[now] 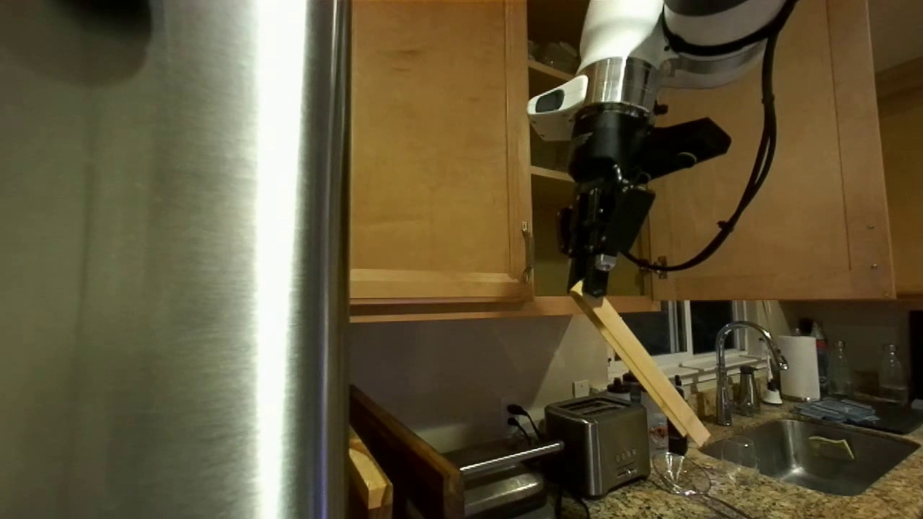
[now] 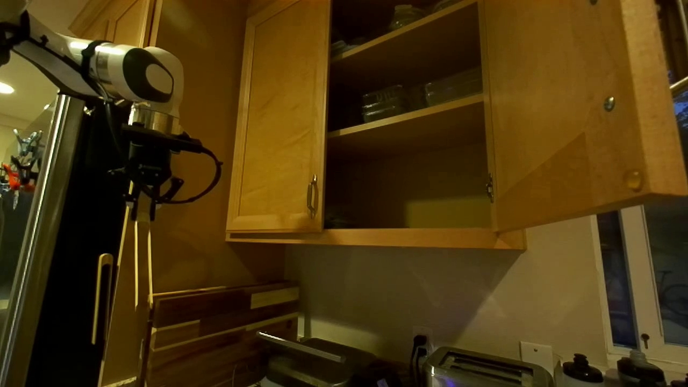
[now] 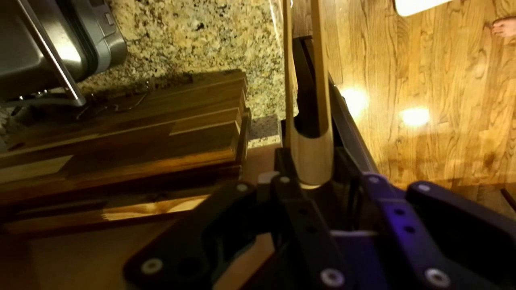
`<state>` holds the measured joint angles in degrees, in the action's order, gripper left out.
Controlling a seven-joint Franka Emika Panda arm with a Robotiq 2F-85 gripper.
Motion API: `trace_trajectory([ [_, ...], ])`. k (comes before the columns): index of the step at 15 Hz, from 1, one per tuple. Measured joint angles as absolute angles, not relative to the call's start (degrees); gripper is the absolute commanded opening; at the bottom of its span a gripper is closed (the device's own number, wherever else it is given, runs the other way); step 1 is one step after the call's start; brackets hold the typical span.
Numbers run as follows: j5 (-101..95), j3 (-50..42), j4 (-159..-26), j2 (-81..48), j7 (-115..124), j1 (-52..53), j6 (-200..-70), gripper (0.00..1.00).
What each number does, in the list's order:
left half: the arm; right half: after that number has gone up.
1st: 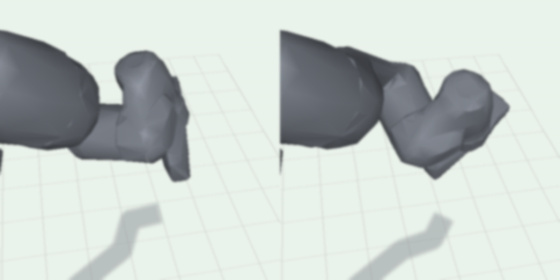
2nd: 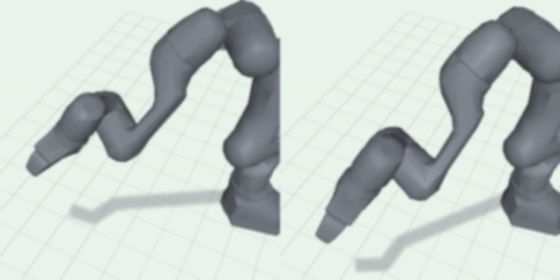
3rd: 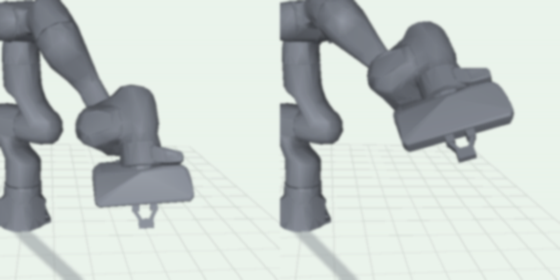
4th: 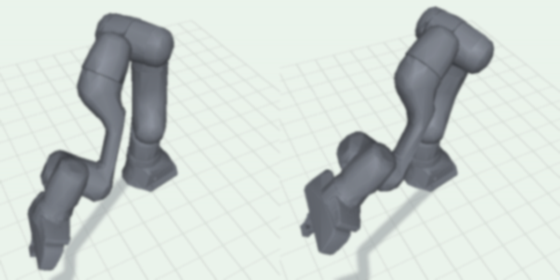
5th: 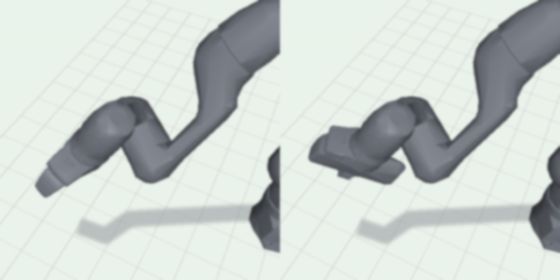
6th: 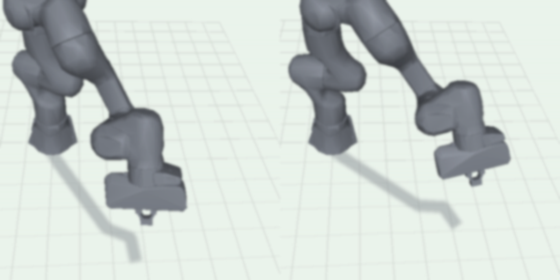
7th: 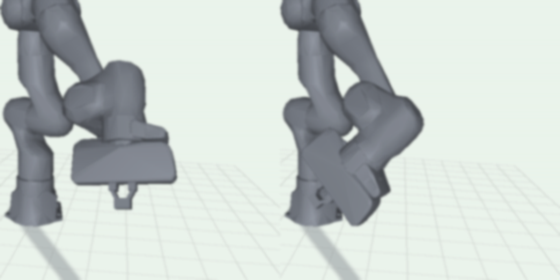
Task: Put one of the wooden objects in the upper cabinet
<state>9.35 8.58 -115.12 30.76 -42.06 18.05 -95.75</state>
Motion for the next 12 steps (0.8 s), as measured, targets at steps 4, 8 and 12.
trace_trajectory([
  [4, 9.1, 8.7, -114.4, 30.5, -41.7, 18.1, -93.5, 0.28],
  [8, 9.1, 8.7, -114.4, 30.3, -41.7, 18.1, -93.5, 0.28],
  [12, 9.1, 8.7, -114.4, 30.2, -41.7, 18.1, -93.5, 0.09],
])
